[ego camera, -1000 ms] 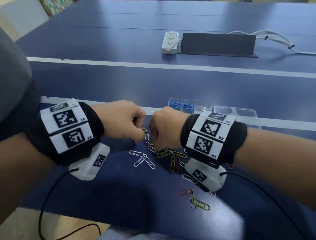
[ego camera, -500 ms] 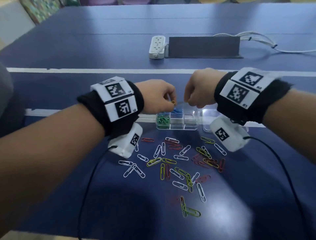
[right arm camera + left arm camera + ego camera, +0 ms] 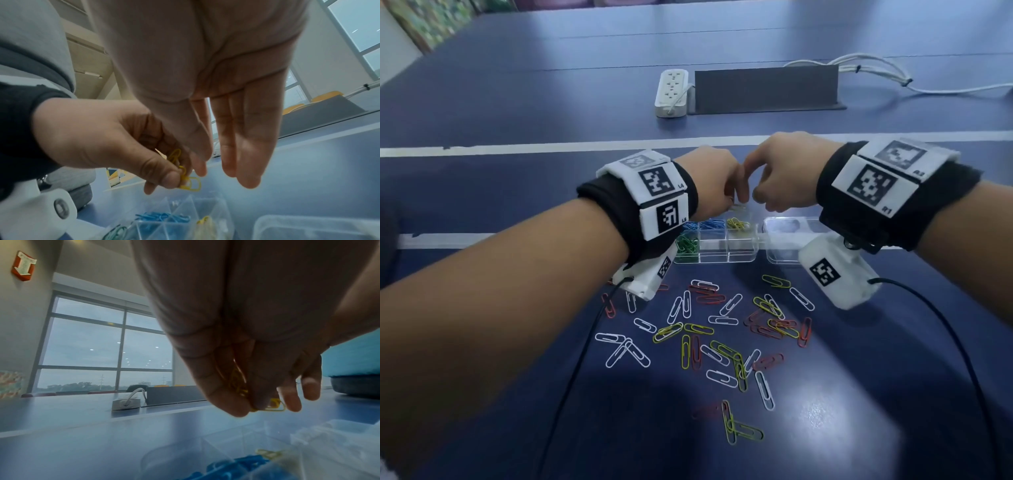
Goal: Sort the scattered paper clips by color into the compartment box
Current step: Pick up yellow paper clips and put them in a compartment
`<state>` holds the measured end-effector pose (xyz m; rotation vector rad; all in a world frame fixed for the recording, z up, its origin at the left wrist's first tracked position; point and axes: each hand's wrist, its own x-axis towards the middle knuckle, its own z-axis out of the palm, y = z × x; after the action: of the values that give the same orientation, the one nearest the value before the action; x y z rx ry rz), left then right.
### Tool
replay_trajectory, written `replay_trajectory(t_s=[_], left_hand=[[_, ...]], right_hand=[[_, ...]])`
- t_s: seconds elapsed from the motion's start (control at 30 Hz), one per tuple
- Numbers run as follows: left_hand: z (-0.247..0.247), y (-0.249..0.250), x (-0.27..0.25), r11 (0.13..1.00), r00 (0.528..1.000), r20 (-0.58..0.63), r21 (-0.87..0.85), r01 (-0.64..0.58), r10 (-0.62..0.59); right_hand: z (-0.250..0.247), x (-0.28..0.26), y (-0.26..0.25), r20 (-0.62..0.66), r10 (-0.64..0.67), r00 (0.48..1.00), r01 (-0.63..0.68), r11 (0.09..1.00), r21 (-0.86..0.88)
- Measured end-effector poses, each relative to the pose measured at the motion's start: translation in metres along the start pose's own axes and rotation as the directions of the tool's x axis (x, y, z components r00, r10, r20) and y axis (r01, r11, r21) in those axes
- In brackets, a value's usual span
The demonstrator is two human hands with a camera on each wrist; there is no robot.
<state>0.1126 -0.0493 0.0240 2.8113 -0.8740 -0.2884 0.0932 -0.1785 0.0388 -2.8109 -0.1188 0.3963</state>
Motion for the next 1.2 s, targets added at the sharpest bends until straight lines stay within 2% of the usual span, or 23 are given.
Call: replay_trajectory(t_s=[0.17,0.3,0.57,0.77,0.93,1.03,1.2], left_hand=[[0.005,0.012,0.007,0.997,0.997,0.040,0.036,-0.068,0.066],[0.005,0.013,0.006,0.998,0.996,0.055,-0.007,-0.068,0.068],[0.006,0.008,-0.008,0.987,0.994,-0.029,-0.121,-0.105,0.102],[0.007,0.000,-0.023,0.977,0.993,-0.038,-0.178,-0.118,0.113],[0.005,-0.006,-0.034,0.982,0.992,-0.039,-0.147,-0.122,0.118],[0.007,-0.009,-0.046,0.989,0.994,0.008,-0.106,-0.105,0.106],[0.017,-0.011,-0.061,0.997,0.984,0.165,-0.041,-0.068,0.074]], right_hand=[[0.002,-0.011,0.016,-0.029,0.002,1.000,-0.003,1.000,-0.001],[0.006,-0.017,0.026,-0.034,0.014,0.999,-0.015,1.000,-0.027],[0.013,-0.037,0.024,-0.036,-0.048,0.998,0.047,0.998,-0.046],[0.037,-0.053,0.009,0.119,-0.122,0.985,0.142,0.973,-0.181],[0.048,-0.054,0.006,0.115,-0.105,0.988,0.130,0.963,-0.234],[0.048,-0.056,0.005,0.132,-0.117,0.984,0.147,0.958,-0.245],[0.044,-0.060,0.006,0.137,-0.153,0.979,0.176,0.968,-0.178]])
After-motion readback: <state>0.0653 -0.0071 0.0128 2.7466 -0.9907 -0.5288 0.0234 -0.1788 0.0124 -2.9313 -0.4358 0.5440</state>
